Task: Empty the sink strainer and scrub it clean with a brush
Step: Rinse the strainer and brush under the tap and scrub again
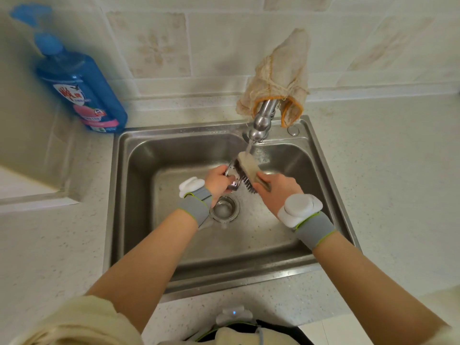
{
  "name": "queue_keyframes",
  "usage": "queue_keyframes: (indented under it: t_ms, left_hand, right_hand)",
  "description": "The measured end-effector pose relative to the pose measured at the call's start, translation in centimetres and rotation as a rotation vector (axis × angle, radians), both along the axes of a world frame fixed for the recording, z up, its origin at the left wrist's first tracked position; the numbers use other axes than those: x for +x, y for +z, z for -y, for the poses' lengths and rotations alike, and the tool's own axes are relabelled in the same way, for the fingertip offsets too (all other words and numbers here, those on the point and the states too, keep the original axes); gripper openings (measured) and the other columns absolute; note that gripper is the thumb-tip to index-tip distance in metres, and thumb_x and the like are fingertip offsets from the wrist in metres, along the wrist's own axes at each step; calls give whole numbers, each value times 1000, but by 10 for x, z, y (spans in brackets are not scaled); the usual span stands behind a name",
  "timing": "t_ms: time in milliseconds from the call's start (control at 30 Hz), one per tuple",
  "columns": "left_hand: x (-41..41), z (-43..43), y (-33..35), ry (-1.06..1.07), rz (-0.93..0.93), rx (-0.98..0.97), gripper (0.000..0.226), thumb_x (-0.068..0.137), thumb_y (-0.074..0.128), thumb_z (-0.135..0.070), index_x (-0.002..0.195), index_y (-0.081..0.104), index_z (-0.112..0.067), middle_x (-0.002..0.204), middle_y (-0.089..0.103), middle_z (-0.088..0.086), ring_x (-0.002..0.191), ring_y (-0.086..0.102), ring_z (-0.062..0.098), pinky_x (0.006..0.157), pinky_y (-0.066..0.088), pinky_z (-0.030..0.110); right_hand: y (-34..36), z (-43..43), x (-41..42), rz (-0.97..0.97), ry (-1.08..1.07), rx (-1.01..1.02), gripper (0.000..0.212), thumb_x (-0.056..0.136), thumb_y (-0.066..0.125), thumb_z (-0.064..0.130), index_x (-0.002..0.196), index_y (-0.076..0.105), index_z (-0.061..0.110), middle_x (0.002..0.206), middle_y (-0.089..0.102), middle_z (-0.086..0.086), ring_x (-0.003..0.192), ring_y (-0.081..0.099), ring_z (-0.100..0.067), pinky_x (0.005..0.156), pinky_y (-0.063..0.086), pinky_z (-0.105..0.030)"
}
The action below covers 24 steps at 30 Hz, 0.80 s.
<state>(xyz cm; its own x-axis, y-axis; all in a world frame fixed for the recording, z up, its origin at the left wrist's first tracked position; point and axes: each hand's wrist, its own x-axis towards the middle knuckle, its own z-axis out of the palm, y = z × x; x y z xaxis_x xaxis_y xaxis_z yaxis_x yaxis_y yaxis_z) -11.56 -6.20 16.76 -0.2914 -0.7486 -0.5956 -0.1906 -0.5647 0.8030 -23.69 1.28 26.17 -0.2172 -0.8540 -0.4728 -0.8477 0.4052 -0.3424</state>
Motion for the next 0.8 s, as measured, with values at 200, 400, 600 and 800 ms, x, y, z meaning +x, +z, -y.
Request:
queue_keyframes:
  t_ms: [200, 400, 600, 800]
  left_hand:
    - [4, -5, -2, 24, -95, 11, 18, 93, 48, -6, 104, 54, -18, 77, 55, 0, 62, 54, 9, 63, 45, 26]
    - [13, 3, -5, -94, 63, -186, 24, 84, 52, 10, 96, 56, -10, 66, 54, -1, 66, 49, 14, 63, 40, 23]
    - [10, 1, -3, -168, 165, -273, 26, 81, 50, 13, 96, 59, -6, 75, 55, 8, 80, 47, 17, 67, 40, 23]
    - [5, 1, -1, -152, 144, -236, 17, 84, 52, 6, 84, 59, -9, 74, 54, 9, 69, 48, 18, 64, 39, 25]
  right_hand:
    - [-2, 2, -4, 14, -57, -13, 43, 96, 46, 37, 138, 46, 27, 129, 61, -8, 116, 58, -31, 99, 47, -36]
    - [-3, -1, 1, 52, -45, -5, 44, 95, 48, 39, 137, 47, 28, 126, 63, -7, 113, 61, -29, 99, 48, -35]
    - [-1, -8, 3, 65, -17, 1, 44, 94, 48, 39, 137, 47, 28, 120, 66, -7, 107, 63, -29, 95, 51, -35]
    - [1, -9, 1, 69, -39, 8, 44, 94, 49, 39, 137, 47, 29, 117, 67, -7, 103, 65, -29, 92, 52, -35]
